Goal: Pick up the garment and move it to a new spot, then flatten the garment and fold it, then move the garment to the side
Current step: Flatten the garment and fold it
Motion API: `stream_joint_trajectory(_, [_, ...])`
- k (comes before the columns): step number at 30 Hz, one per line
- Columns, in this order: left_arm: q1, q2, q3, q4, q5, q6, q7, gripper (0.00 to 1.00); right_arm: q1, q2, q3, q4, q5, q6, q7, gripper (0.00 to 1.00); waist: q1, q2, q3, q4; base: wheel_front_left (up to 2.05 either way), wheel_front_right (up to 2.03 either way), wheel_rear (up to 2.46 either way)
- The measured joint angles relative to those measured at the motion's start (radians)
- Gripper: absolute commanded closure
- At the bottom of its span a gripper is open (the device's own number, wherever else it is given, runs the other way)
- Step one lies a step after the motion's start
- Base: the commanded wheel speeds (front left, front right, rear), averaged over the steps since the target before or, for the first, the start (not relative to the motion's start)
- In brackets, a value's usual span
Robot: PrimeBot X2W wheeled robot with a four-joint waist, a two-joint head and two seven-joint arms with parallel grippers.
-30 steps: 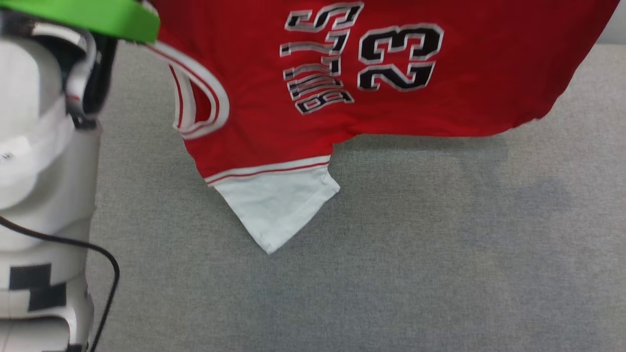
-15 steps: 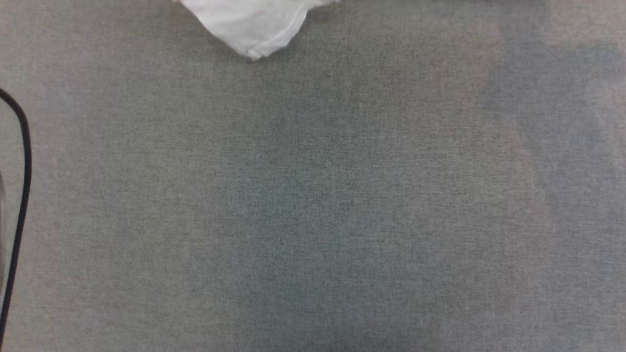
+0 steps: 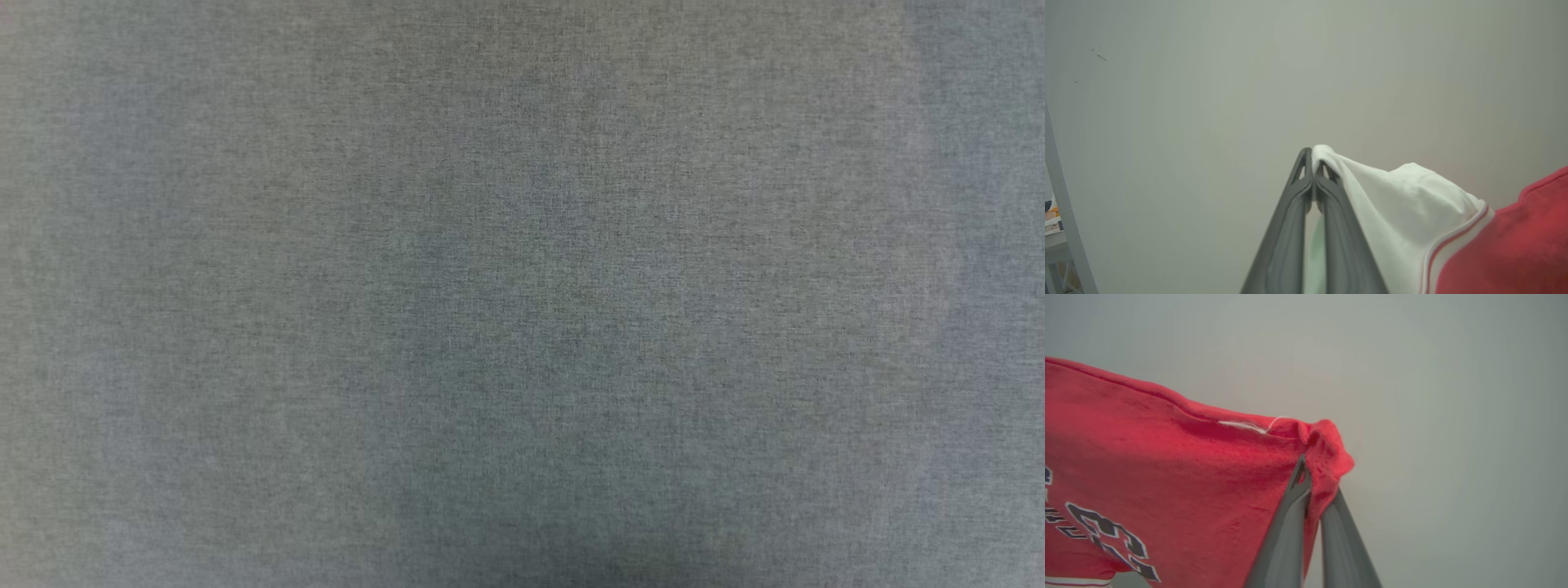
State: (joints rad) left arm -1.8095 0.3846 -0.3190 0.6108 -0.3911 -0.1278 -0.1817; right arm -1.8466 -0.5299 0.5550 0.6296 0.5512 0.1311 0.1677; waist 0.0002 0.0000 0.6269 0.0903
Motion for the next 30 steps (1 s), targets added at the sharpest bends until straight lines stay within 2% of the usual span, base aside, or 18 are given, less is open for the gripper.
stream_joint_trajectory(8, [0.098, 0.031, -0.072, 0.041, -0.04, 0.0, -0.046, 1.0, 0.071, 0.039, 0.072, 0.087, 0.081, 0.0, -0.097, 1.0, 0.0, 0.0, 0.013, -0.014, 0.0, 0.0, 0.0])
stream_joint_trajectory(11, [0.195, 0.033, -0.1, 0.05, -0.066, 0.0, -0.057, 1.0, 0.153, 0.052, 0.082, 0.111, 0.12, 0.0, -0.141, 1.0, -0.0001, 0.0, 0.001, -0.015, 0.0, 0.0, 0.0])
stream_joint_trajectory(16, [0.394, 0.04, -0.089, 0.033, -0.097, 0.0, -0.073, 1.0, 0.314, 0.066, 0.134, 0.111, 0.182, 0.0, -0.192, 1.0, -0.0001, 0.0, -0.034, -0.016, 0.0, 0.0, 0.0])
stream_joint_trajectory(21, [0.61, 0.054, -0.049, -0.078, -0.095, 0.011, -0.074, 1.0, 0.483, 0.053, 0.204, 0.064, 0.242, 0.0, -0.228, 1.0, -0.0002, 0.0, -0.08, -0.02, 0.0, 0.0, 0.0])
stream_joint_trajectory(30, [1.133, 0.05, 0.023, -0.306, -0.075, 0.08, -0.074, 1.0, 0.795, -0.005, 0.308, -0.026, 0.33, 0.0, -0.295, 1.0, -0.0003, 0.0, -0.2, -0.028, 0.0, 0.0, 0.0])
